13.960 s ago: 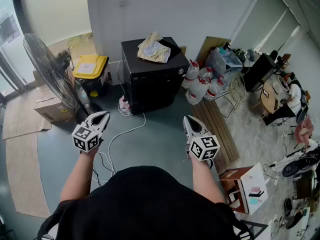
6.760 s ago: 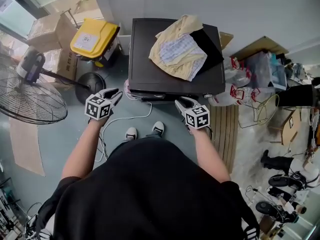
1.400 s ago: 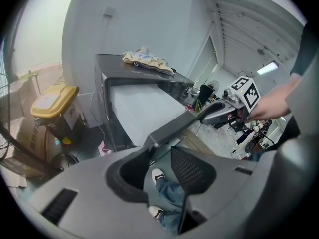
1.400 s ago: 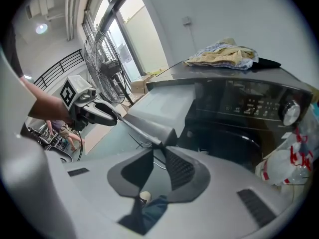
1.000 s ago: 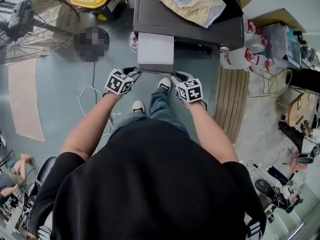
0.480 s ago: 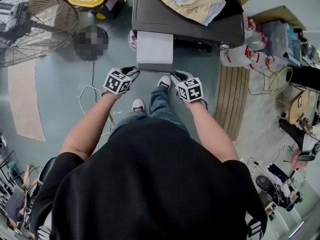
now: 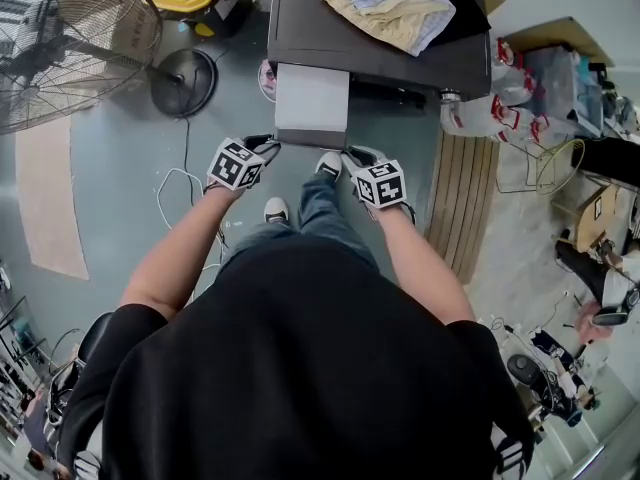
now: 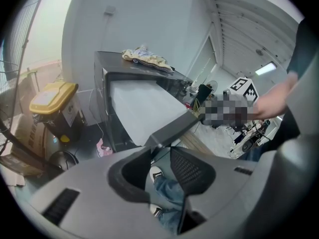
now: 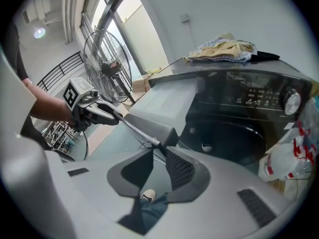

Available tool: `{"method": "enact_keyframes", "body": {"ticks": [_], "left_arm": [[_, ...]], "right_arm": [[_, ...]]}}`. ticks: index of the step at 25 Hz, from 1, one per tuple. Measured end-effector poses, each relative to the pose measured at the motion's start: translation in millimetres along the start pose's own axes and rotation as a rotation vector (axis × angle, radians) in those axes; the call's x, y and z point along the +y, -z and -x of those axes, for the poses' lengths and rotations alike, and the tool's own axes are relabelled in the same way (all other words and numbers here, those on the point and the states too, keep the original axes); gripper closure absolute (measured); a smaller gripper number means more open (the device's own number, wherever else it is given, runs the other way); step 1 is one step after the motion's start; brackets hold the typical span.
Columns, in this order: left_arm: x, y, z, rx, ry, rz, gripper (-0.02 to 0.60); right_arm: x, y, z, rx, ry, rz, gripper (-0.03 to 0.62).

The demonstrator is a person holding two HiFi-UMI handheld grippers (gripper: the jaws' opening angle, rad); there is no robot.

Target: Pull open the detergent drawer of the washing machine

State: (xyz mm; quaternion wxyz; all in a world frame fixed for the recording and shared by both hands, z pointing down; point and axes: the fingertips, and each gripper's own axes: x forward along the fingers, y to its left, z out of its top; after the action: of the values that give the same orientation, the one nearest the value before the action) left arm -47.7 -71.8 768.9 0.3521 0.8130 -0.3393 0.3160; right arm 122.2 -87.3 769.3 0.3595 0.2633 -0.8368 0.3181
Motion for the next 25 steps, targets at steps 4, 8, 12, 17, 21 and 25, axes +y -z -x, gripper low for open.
{"method": "enact_keyframes", "body": {"ticks": [4,8,12,17,21,25], "left_arm": [[0.2,1.0,-0.8,0.0,0.009,0.001,0.455],[0.2,1.9,-1.8,0.003,0.019,0.004,0.456],[-0.4,2.1,-2.8,0.006,0.028,0.002,0.454],[0.9,2.5,-4.3,0.004,0.04,0.014,0.453],[0.8,3.9,-6.1,0.002,0.048,0.03,0.445],[2.7,4.2,-8.6,-0.004,0.069,0.057,0.435]], "right_arm": [[-0.7,1.5,-1.1,0.001,0.003,0.001,0.517],[-1.8,3.1,-3.0,0.005,0.007,-0.009,0.514],[-2.4,3.8,-3.3,0.005,0.013,-0.013,0.513],[-4.3,4.3,-5.1,0.005,0.02,-0.025,0.511],[-5.1,6.6,-6.4,0.003,0.02,-0.035,0.508],[-7.2,7.1,-7.6,-0.006,0.013,-0.048,0.503]]}}
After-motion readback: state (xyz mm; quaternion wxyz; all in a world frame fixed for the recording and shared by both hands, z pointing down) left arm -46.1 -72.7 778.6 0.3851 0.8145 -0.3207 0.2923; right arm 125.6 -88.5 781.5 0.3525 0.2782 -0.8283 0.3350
